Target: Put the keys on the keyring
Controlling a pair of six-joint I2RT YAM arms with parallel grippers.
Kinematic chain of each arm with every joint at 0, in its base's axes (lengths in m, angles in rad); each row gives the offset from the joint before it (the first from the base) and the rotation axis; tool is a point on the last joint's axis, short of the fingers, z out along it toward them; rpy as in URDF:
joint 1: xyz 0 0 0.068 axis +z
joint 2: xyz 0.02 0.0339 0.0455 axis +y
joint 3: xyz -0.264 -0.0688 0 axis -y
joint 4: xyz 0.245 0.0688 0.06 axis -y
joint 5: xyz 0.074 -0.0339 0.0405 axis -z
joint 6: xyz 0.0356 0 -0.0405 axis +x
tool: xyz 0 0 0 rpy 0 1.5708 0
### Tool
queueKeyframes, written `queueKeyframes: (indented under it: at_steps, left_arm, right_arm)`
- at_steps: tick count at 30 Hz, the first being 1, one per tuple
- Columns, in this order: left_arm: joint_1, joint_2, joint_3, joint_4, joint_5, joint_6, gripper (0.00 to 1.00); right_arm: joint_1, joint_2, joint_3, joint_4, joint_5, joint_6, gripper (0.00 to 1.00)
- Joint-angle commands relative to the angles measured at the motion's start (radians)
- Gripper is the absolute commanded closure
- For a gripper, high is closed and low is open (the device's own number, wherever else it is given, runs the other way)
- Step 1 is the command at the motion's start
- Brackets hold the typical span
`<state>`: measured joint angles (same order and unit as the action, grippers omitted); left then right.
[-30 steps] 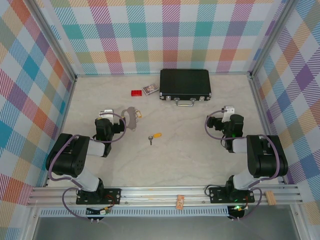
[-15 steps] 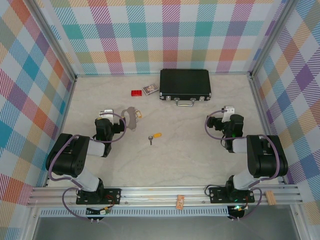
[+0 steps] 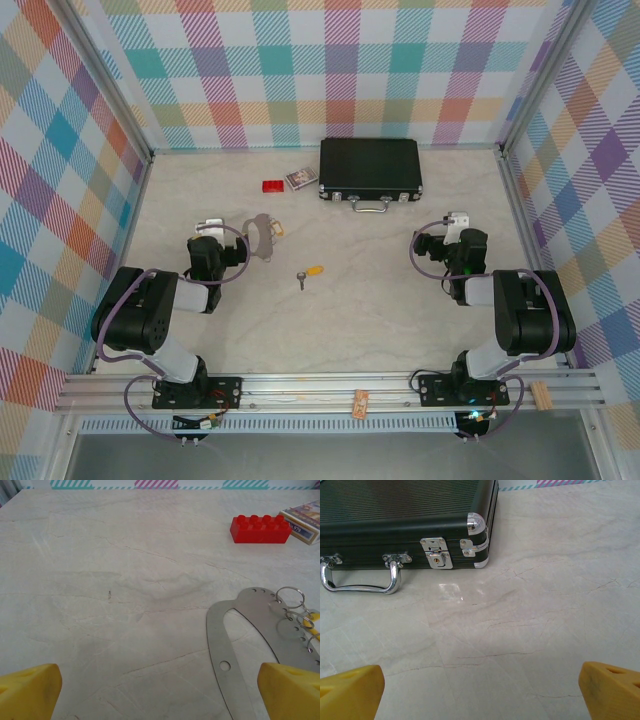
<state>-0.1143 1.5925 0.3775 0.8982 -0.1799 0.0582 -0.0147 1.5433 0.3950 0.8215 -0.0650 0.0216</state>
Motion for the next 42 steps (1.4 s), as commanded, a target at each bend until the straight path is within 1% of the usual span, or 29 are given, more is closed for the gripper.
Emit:
queueKeyframes:
  at_steps: [1,2,4,5,8,9,11,13,14,16,17,18,22,24,26,29,31,34,37,39,42]
  left_arm:
    - [0.019,-0.011,0.023,-0.009,0.022,-0.017,0.00]
    - [0.023,-0.015,0.030,-0.021,0.017,-0.021,0.00]
    - [0.024,-0.056,0.064,-0.114,-0.017,-0.036,0.00]
    - [0.023,-0.084,0.097,-0.195,-0.045,-0.048,0.00]
    - [0.024,-0.147,0.245,-0.482,-0.127,-0.078,0.00]
    - [0.023,-0.173,0.307,-0.588,-0.150,-0.130,0.00]
    - [0.023,-0.223,0.410,-0.752,-0.150,-0.213,0.00]
    - [0.024,-0.274,0.485,-0.887,-0.203,-0.370,0.00]
    - [0.024,-0.300,0.512,-0.933,-0.218,-0.433,0.00]
    - [0.027,-0.346,0.524,-0.926,-0.131,-0.445,0.00]
    - [0.026,-0.366,0.532,-0.930,-0.066,-0.446,0.00]
    - [0.026,-0.374,0.551,-0.958,-0.021,-0.459,0.00]
    - [0.024,-0.376,0.622,-1.105,0.062,-0.533,0.00]
    - [0.014,-0.383,0.611,-1.132,0.081,-0.572,0.00]
    - [-0.007,-0.400,0.565,-1.112,0.097,-0.593,0.00]
    - [-0.064,-0.410,0.510,-1.099,0.077,-0.596,0.00]
    - [-0.116,-0.406,0.484,-1.102,0.032,-0.579,0.00]
    - [-0.200,-0.375,0.461,-1.099,-0.042,-0.552,0.00]
    - [-0.252,-0.308,0.464,-1.091,-0.054,-0.533,0.01]
    - [-0.270,-0.240,0.497,-1.102,-0.034,-0.510,0.06]
    - [-0.281,-0.134,0.563,-1.136,0.000,-0.494,0.17]
  right_arm:
    - [-0.001,-0.009,0.012,0.018,0.000,-0.002,0.01]
    - [-0.001,-0.020,0.005,0.024,0.034,0.013,0.01]
    - [-0.001,-0.084,-0.012,0.003,0.101,0.042,0.01]
    - [-0.001,-0.134,-0.003,-0.061,0.117,0.050,0.01]
    - [-0.001,-0.259,0.071,-0.337,0.151,0.121,0.01]
    - [-0.001,-0.289,0.089,-0.392,0.161,0.165,0.01]
    - [-0.002,-0.340,0.097,-0.429,0.152,0.234,0.01]
    - [-0.001,-0.382,0.098,-0.438,0.151,0.341,0.01]
    - [-0.001,-0.408,0.110,-0.466,0.137,0.437,0.01]
    - [-0.001,-0.448,0.149,-0.554,0.112,0.537,0.01]
    - [-0.001,-0.463,0.175,-0.618,0.113,0.588,0.01]
    - [-0.001,-0.472,0.200,-0.657,0.099,0.622,0.01]
    - [-0.002,-0.490,0.255,-0.702,-0.069,0.657,0.01]
    - [-0.001,-0.498,0.249,-0.680,-0.156,0.692,0.01]
    - [-0.002,-0.496,0.235,-0.658,-0.238,0.725,0.01]
    - [0.014,-0.491,0.234,-0.706,-0.307,0.736,0.01]
    - [0.051,-0.500,0.220,-0.714,-0.308,0.717,0.01]
    - [0.118,-0.520,0.192,-0.711,-0.260,0.709,0.01]
    - [0.177,-0.521,0.176,-0.682,-0.252,0.710,0.01]
    - [0.224,-0.511,0.189,-0.696,-0.253,0.664,0.01]
    - [0.308,-0.510,0.184,-0.705,-0.164,0.597,0.01]
